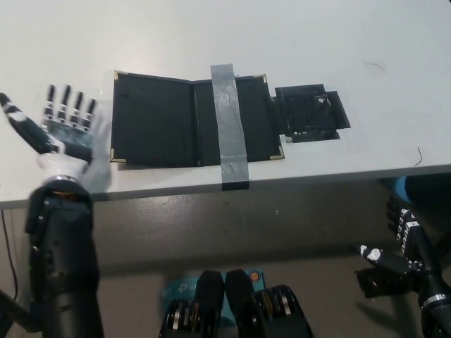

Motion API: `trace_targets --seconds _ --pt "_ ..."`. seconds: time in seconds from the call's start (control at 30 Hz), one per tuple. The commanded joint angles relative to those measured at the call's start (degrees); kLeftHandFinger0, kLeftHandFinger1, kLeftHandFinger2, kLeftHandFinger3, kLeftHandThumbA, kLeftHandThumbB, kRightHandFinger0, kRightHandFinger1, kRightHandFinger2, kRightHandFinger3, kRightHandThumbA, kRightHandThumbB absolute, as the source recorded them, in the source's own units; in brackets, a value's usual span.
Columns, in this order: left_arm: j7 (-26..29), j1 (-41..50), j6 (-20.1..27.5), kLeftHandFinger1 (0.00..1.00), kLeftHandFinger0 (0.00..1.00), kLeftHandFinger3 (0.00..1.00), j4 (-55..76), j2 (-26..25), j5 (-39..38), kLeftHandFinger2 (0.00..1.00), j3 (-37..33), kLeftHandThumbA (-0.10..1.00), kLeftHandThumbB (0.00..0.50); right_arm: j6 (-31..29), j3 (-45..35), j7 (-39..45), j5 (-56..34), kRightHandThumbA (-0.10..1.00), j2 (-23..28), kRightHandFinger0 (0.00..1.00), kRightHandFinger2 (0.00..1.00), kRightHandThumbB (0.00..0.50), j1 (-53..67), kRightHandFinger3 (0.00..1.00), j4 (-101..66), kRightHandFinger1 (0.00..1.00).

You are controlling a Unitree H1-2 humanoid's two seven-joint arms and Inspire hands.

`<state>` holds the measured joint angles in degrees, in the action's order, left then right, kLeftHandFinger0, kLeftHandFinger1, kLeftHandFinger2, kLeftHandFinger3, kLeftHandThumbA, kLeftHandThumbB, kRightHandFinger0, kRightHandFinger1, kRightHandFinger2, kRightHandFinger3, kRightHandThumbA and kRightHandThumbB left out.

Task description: The robot uses its left hand to push the cover of the diary kept in the middle of the desk towards the right to close it

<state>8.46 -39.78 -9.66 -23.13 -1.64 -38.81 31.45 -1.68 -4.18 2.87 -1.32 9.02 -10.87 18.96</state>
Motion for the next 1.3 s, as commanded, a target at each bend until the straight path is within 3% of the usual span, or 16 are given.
trace_targets --seconds 0.0,0.17,0.27,0.43,0.63,0.77,0.9,1.1,1.27 --pt "0.7 -2.7 0.7 1.0 1.0 1.0 1.4 -2.2 -2.1 1.0 1.5 1.0 0.356 -2.5 -0.7 0.4 -0.8 1.0 0.9 1.0 1.0 0.5 -0.7 1.0 -1.4 1.0" --pt "0.8 -1.5 1.1 1.0 1.0 1.0 0.7 -2.6 -1.8 1.0 2.1 1.0 0.344 -2.3 -0.6 -0.1 -0.6 1.0 0.5 1.0 1.0 0.5 -1.2 1.0 -1.0 1.0" --pt "0.2 -0.6 1.7 1.0 1.0 1.0 -0.9 -2.3 -1.9 1.0 2.5 1.0 0.304 -1.5 -0.7 -0.2 -0.6 1.0 0.4 1.0 1.0 0.5 -1.1 1.0 -1.5 1.0" --pt "1.0 0.7 2.2 1.0 1.0 1.0 -2.4 -1.3 -1.6 1.0 2.9 1.0 0.297 -2.1 -0.2 -0.2 -0.1 1.0 0.3 1.0 1.0 0.5 -1.7 1.0 -1.0 1.0" --pt "1.2 1.1 3.5 1.0 1.0 1.0 -4.4 1.3 -2.7 1.0 3.8 1.0 0.304 -1.7 -0.2 0.1 -0.4 1.0 0.3 1.0 1.0 0.5 -1.4 1.0 -1.8 1.0" --pt "0.9 1.0 4.6 1.0 1.0 1.0 -5.4 3.3 -2.0 1.0 3.0 1.0 0.346 -1.6 -0.4 0.2 -0.8 1.0 0.3 1.0 1.0 0.5 -1.7 1.0 -1.3 1.0" --pt "1.3 1.1 4.2 1.0 1.0 1.0 -5.1 4.8 -2.2 1.0 2.7 1.0 0.342 -1.1 -0.4 0.3 -0.7 1.0 0.4 1.0 1.0 0.5 -1.4 1.0 -2.4 1.0" --pt "0.9 0.0 4.3 1.0 1.0 1.0 -5.6 7.6 -4.4 1.0 2.7 1.0 0.277 -0.5 -0.4 0.6 -1.0 1.0 0.5 1.0 1.0 0.5 -1.8 1.0 -2.6 1.0" --pt "1.8 -0.2 4.7 1.0 1.0 1.0 -4.6 9.6 -3.5 1.0 1.3 1.0 0.28 -0.8 -0.3 0.6 -0.8 1.0 0.4 1.0 1.0 0.5 -2.2 1.0 -2.5 1.0"
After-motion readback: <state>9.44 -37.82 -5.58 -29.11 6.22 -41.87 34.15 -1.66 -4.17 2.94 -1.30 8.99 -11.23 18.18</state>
